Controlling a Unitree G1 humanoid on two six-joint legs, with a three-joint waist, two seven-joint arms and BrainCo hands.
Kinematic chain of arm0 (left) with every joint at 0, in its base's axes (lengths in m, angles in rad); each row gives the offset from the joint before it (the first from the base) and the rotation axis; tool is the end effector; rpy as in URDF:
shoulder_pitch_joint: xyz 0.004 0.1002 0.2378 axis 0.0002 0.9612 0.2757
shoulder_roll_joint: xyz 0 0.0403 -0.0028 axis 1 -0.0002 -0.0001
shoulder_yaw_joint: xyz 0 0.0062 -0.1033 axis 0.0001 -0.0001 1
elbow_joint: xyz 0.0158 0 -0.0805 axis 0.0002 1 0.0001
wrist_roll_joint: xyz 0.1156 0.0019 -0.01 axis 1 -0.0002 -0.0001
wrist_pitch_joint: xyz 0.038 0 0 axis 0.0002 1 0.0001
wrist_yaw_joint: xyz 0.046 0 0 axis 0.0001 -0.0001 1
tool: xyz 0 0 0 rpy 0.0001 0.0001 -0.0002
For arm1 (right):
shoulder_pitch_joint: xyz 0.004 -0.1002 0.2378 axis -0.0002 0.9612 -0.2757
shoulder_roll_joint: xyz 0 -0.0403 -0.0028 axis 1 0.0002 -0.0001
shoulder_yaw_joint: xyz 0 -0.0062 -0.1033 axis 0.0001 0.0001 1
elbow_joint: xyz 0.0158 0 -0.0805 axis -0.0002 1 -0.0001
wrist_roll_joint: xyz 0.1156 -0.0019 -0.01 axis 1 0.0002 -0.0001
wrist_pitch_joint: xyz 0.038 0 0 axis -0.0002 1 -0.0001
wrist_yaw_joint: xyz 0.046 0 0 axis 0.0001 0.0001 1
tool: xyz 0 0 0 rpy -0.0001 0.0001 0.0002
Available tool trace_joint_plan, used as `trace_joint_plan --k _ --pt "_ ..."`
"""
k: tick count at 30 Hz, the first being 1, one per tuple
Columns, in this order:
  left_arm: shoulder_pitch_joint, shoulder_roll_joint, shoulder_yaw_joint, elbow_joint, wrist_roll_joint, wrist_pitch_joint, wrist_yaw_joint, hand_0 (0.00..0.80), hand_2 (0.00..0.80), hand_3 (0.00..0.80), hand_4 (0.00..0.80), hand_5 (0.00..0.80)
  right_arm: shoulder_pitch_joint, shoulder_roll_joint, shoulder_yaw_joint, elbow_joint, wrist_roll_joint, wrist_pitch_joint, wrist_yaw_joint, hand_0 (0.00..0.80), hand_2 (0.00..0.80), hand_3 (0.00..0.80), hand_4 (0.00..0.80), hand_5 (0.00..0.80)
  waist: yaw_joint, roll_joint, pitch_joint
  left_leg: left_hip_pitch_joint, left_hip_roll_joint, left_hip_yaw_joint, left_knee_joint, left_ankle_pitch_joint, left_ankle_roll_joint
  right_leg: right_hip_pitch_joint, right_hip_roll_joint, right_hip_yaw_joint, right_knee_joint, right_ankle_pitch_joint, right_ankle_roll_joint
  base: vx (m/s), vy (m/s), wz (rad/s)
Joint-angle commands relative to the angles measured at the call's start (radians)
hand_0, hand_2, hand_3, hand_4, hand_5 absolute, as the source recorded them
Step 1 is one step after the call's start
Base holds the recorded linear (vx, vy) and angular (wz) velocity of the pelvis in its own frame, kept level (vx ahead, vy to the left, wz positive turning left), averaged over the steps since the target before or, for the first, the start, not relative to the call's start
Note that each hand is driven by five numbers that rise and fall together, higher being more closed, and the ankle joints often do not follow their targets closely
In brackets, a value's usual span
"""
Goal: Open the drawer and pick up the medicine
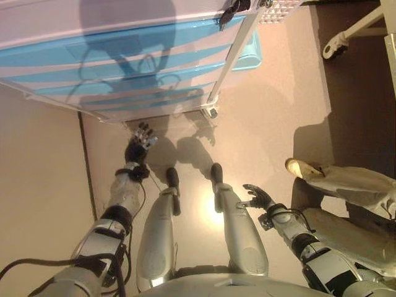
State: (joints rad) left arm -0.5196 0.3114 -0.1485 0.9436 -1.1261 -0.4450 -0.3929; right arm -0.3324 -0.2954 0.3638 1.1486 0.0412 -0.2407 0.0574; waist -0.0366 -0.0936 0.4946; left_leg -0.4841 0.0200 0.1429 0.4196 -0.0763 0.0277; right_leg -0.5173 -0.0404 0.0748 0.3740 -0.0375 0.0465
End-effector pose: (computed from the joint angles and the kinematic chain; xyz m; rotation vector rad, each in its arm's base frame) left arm 0.2942 0.2210 0.0184 -0.6184 -0.1573 -0.0198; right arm 0.2148 -0.2072 -0.0723 -0.4442 0.6263 0.2429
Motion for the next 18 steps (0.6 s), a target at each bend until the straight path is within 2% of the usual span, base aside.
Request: trace_joint_plan --k 1,9,18 --pt "0.015 0.028 0.052 -0.099 -0.164 -0.064 -0.133 0.0 0.0 0.0 0.0 0.0 0.058 -0.028 0.049 -0.046 0.014 0.0 0.004 0.0 0.0 0.0 0.0 0.0 -0.009 -0.025 -0.028 -0.071 -0.061 0.007 0.149 -0.132 0.036 -0.006 -0.005 -0.043 -0.097 0.112 0.016 0.015 0.019 -0.06" --pt "-0.119 0.102 0.113 -0.178 -0.401 -0.032 -0.299 0.0 0.0 0.0 0.0 0.0 0.077 -0.028 0.07 -0.061 0.029 -0.019 0.0 0.0 0.0 0.0 0.0 0.0 -0.02 -0.04 -0.024 -0.104 -0.053 0.024 0.209 -0.179 0.04 -0.015 -0.002 -0.037 -0.098 0.113 0.019 0.027 0.004 -0.09" --pt "-0.216 0.146 0.128 -0.259 -0.511 0.0 -0.413 0.0 0.0 0.0 0.0 0.0 0.085 -0.014 0.093 -0.065 0.04 -0.032 -0.011 0.0 0.0 0.0 0.0 0.0 -0.014 -0.055 -0.009 -0.121 -0.051 0.016 0.224 -0.193 0.04 -0.011 0.006 -0.048 -0.096 0.105 0.016 0.012 -0.047 -0.02"
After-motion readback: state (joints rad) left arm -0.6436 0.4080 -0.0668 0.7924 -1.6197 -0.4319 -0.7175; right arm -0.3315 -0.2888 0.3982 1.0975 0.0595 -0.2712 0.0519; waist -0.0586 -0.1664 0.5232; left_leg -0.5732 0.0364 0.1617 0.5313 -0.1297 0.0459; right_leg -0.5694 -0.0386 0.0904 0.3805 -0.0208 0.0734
